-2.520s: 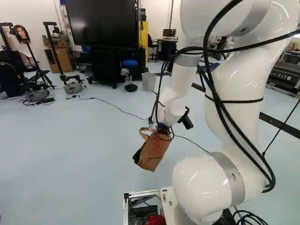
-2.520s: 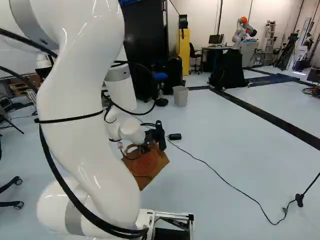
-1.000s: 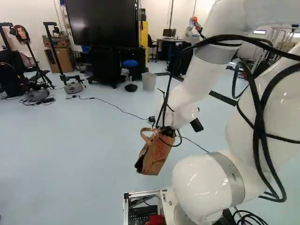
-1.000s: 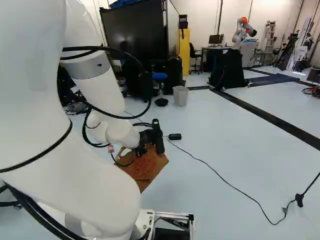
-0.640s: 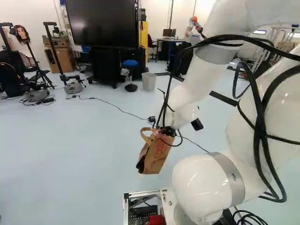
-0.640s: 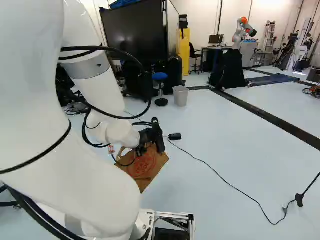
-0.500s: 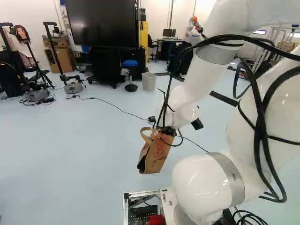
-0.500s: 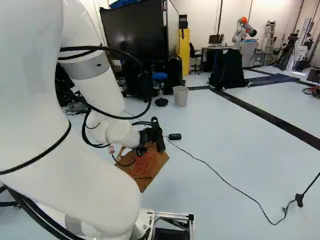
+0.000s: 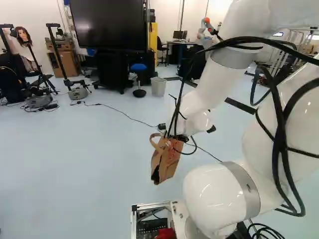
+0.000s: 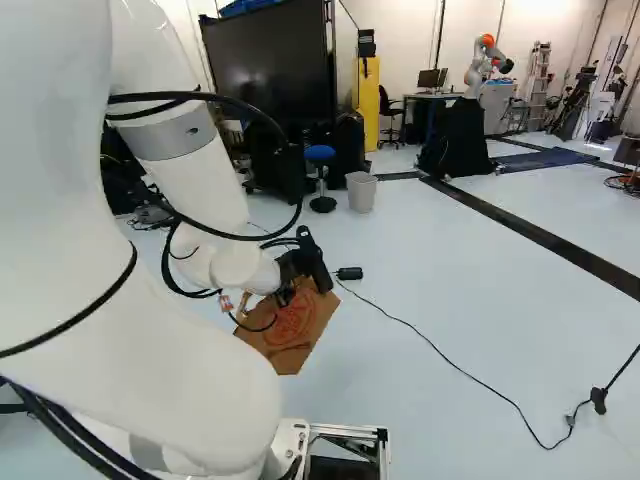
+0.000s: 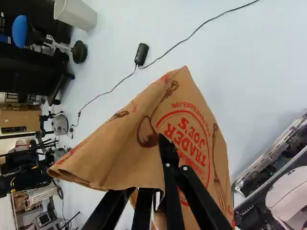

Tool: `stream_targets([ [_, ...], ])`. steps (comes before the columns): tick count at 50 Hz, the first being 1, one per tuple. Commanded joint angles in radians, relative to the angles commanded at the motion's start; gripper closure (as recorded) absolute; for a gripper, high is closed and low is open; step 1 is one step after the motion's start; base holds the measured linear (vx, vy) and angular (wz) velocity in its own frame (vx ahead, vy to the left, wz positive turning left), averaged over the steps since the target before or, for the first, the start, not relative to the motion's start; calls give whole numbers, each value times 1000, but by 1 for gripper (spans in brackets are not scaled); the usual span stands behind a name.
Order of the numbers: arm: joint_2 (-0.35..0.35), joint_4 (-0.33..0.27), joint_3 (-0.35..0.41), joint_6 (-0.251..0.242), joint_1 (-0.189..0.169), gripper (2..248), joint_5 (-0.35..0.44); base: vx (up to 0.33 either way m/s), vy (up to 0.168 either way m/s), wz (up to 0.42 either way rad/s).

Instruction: Pick up the grocery bag from the ground

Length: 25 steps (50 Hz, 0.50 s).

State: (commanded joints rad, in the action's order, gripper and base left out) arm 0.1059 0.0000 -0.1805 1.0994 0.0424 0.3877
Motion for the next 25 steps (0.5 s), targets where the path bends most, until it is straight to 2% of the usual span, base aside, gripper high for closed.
stream_targets([
  [25, 36, 0, 19, -225, -9, 226, 99, 0, 0, 0],
])
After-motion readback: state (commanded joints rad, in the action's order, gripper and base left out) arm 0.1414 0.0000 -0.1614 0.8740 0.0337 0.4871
